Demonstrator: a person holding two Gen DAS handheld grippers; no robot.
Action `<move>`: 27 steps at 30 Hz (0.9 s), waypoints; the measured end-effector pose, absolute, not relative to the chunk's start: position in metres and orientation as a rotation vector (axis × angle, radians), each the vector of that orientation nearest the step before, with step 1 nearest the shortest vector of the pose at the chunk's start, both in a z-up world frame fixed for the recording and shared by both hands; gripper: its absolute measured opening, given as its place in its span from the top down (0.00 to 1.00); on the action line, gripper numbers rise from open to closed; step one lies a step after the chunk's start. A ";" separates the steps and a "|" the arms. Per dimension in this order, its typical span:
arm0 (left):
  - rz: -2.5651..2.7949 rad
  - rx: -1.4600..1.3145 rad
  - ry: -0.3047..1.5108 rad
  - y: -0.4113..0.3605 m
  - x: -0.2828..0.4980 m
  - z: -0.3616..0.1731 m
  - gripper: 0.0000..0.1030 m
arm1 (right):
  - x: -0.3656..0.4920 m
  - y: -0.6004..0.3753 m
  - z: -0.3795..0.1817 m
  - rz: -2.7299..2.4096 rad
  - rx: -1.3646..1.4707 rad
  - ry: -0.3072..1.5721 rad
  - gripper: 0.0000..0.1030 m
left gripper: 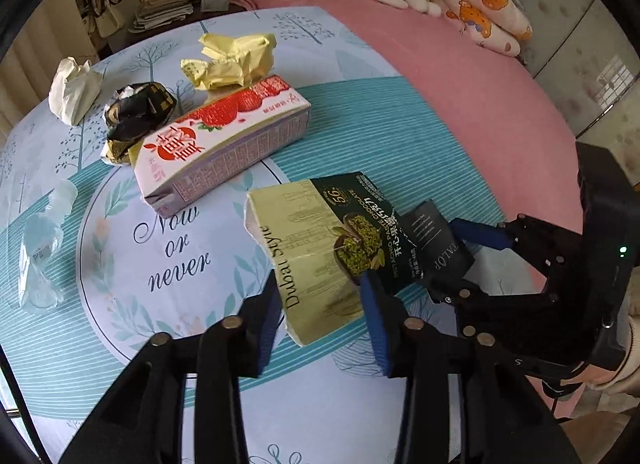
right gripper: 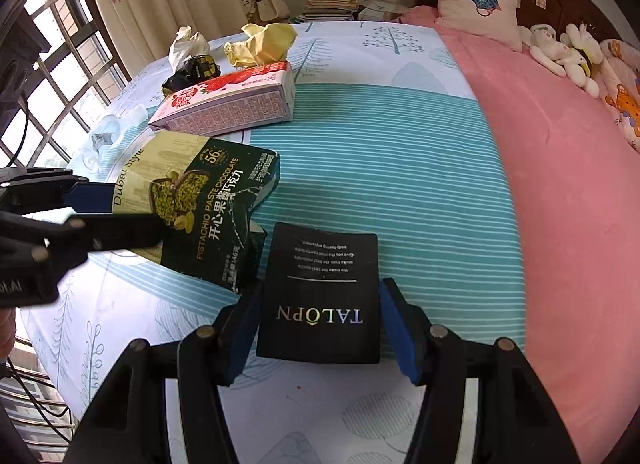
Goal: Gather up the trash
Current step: 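Lift the pistachio box with the left tool while the right tool holds the card, then carry both items over the bin and open both tools to drop them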
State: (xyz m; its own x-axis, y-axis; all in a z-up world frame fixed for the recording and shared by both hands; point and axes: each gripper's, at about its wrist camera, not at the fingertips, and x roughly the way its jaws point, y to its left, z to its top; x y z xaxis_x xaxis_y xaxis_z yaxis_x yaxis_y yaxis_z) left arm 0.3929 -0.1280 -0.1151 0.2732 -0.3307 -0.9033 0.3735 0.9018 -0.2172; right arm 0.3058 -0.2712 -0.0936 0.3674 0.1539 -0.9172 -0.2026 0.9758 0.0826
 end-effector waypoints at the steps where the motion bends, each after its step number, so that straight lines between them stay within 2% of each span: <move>1: -0.474 0.022 1.197 -0.125 0.392 -0.112 0.73 | 0.305 -0.272 -0.093 0.228 -0.044 1.174 0.43; 3: -0.479 -0.006 1.195 -0.119 0.392 -0.106 0.81 | 0.304 -0.273 -0.093 0.225 -0.042 1.176 0.43; 8: -0.499 -0.038 1.181 -0.108 0.381 -0.096 0.90 | 0.293 -0.271 -0.083 0.242 -0.026 1.156 0.43; 15: -0.472 -0.033 1.155 -0.095 0.346 -0.080 0.92 | 0.260 -0.247 -0.059 0.266 -0.051 1.105 0.43; 27: -0.506 -0.060 1.089 -0.015 0.238 -0.033 0.93 | 0.159 -0.197 -0.022 0.155 0.032 1.056 0.43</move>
State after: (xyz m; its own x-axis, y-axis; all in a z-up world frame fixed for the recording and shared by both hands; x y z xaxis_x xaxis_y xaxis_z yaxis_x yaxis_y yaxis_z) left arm 0.2377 -0.0146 -0.0329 0.3621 -0.4216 -0.8314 0.3635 0.8851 -0.2905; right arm 0.1585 -0.1972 -0.0220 0.4828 0.1429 -0.8640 -0.1121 0.9886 0.1009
